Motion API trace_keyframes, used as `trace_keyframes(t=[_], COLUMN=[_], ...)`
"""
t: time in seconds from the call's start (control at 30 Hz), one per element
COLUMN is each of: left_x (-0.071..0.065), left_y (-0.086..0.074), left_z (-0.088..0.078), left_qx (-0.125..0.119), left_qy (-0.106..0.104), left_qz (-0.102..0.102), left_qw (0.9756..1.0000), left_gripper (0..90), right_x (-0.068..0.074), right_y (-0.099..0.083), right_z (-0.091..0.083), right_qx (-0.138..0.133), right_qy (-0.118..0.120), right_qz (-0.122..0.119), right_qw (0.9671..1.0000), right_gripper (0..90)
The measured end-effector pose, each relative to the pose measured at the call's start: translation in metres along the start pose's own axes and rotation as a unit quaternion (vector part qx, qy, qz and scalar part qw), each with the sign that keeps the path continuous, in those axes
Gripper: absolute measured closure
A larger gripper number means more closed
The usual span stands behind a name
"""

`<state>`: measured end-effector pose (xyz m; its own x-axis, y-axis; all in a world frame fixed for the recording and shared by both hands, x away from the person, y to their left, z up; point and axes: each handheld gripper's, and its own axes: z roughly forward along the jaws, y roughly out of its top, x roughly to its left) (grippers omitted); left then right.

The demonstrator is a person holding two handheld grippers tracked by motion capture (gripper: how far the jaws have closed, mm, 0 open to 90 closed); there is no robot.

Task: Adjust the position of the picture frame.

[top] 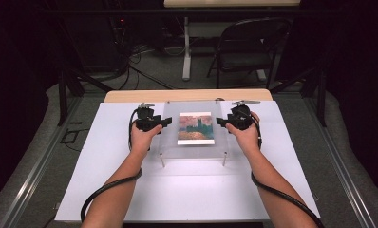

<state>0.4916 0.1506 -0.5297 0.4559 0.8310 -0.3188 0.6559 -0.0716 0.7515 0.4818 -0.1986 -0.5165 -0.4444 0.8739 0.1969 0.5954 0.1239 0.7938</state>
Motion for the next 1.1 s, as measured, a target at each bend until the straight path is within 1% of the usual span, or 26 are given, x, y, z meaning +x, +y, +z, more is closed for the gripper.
trace_keyframes(t=[0.07, 0.2, 0.23, 0.33, 0.4, 0.5, 0.63, 0.83, 1.0, 1.1], left_x=[0.000, 0.000, 0.000, 0.001, 0.001, 0.003, 0.004, 0.006, 0.006, 0.006], left_y=[-0.001, -0.003, -0.004, -0.005, -0.007, -0.008, -0.010, -0.012, -0.013, -0.014], left_z=[0.003, 0.006, 0.007, 0.010, 0.012, 0.013, 0.015, 0.016, 0.016, 0.016], left_qx=[-0.001, 0.000, -0.001, 0.008, 0.009, 0.018, 0.012, 0.012, 0.011, 0.008], left_qy=[0.005, 0.002, 0.005, 0.005, 0.007, 0.005, 0.002, -0.005, -0.007, -0.009], left_qz=[-0.006, -0.019, -0.020, -0.027, -0.029, -0.031, -0.043, -0.060, -0.062, -0.068], left_qw=[1.0000, 0.9998, 0.9998, 0.9996, 0.9995, 0.9993, 0.9990, 0.9981, 0.9980, 0.9976], left_gripper=[38.8, 38.1, 37.9, 36.6, 36.3, 36.0, 35.3, 34.9, 34.4, 33.2], right_x=[0.000, 0.001, 0.001, 0.000, 0.000, -0.001, -0.001, 0.000, 0.000, -0.002], right_y=[0.000, -0.001, -0.002, -0.004, -0.005, -0.007, -0.008, -0.009, -0.010, -0.011], right_z=[0.002, 0.007, 0.008, 0.012, 0.014, 0.017, 0.021, 0.025, 0.027, 0.028], right_qx=[0.004, 0.009, 0.009, 0.012, 0.016, 0.019, 0.021, 0.028, 0.029, 0.028], right_qy=[0.003, 0.005, 0.005, 0.006, 0.009, 0.013, 0.016, 0.015, 0.013, 0.018], right_qz=[0.003, 0.012, 0.015, 0.020, 0.025, 0.035, 0.037, 0.044, 0.056, 0.064], right_qw=[1.0000, 0.9999, 0.9998, 0.9997, 0.9995, 0.9991, 0.9990, 0.9986, 0.9979, 0.9974], right_gripper=[39.2, 39.1, 38.5, 35.6, 35.0, 34.6, 34.1, 32.4, 31.5, 30.2])
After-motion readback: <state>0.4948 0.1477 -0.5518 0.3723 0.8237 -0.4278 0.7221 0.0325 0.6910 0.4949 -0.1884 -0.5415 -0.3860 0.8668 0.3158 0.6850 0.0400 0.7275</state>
